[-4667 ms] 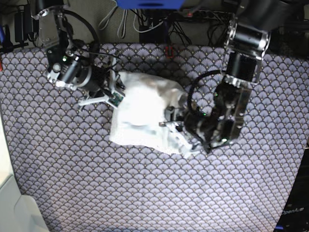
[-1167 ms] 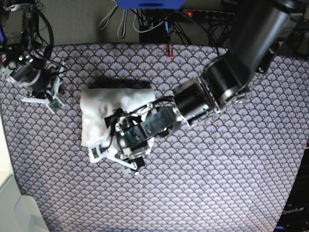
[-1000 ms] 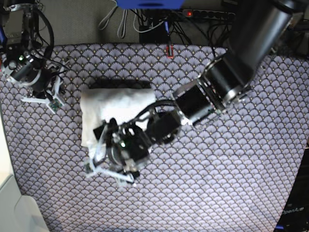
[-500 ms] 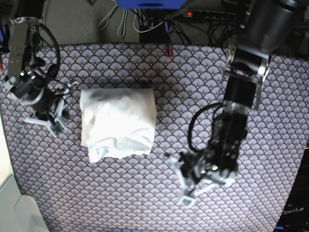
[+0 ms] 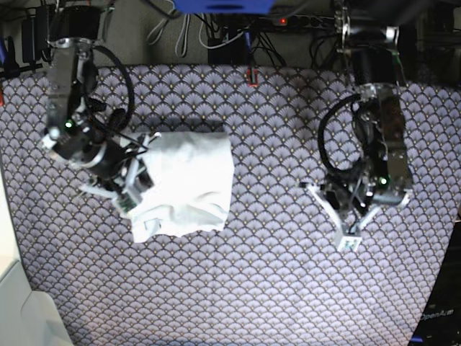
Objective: Fold the T-shirt properly
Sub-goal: 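Press the bundle's edge with the right gripper to square the fold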
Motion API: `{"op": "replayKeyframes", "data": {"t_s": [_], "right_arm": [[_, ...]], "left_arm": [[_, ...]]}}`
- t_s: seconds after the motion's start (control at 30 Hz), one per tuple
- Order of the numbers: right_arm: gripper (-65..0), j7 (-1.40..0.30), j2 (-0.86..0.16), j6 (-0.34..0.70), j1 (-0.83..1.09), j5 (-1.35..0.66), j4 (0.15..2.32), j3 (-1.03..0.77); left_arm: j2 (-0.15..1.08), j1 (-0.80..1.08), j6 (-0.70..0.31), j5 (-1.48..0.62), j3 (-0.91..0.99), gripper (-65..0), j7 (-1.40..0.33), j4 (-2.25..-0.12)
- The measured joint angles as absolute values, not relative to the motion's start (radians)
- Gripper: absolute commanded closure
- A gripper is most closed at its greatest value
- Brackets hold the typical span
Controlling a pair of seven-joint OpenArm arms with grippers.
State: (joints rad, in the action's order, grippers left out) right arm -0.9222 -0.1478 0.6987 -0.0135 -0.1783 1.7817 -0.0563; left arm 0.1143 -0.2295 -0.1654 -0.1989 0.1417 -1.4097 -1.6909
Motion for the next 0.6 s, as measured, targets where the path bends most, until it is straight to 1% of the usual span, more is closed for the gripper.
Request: {"op": "replayKeyframes", "data": {"t_s": [0.07,0.23,0.37,0.5,0.6], "right_arm": [[-7.8,-0.915,-0.15,0.699,-0.01,-0.17,1.703,-0.052],[-7.8,-0.754,-0.181,0.698,0.016,-0.179,1.606,-0.063],[-7.8,-0.742,-0.203,0.699,0.035,-0.183,1.618,-0.059],[-8.1,-0.776,-0.215,0.698,0.03,-0.156,1.725,-0.059],[-8.1,-0.77,-0.198,0.697,-0.03,-0.162,1.759,-0.041]], "left_arm": [[0.113,-0.211,-0.164,-0.199,0.163,-0.3,-1.404,-1.691],[0.116,-0.175,-0.165,-0.198,0.181,-0.3,-1.414,-1.691],[0.181,-0.18,-0.165,-0.208,0.179,-0.3,-1.403,-1.691],[0.237,-0.143,-0.164,-0.205,0.182,-0.3,-1.399,-1.701],[0.247,-0.102,-0.165,-0.209,0.183,-0.3,-1.409,-1.722]]}}
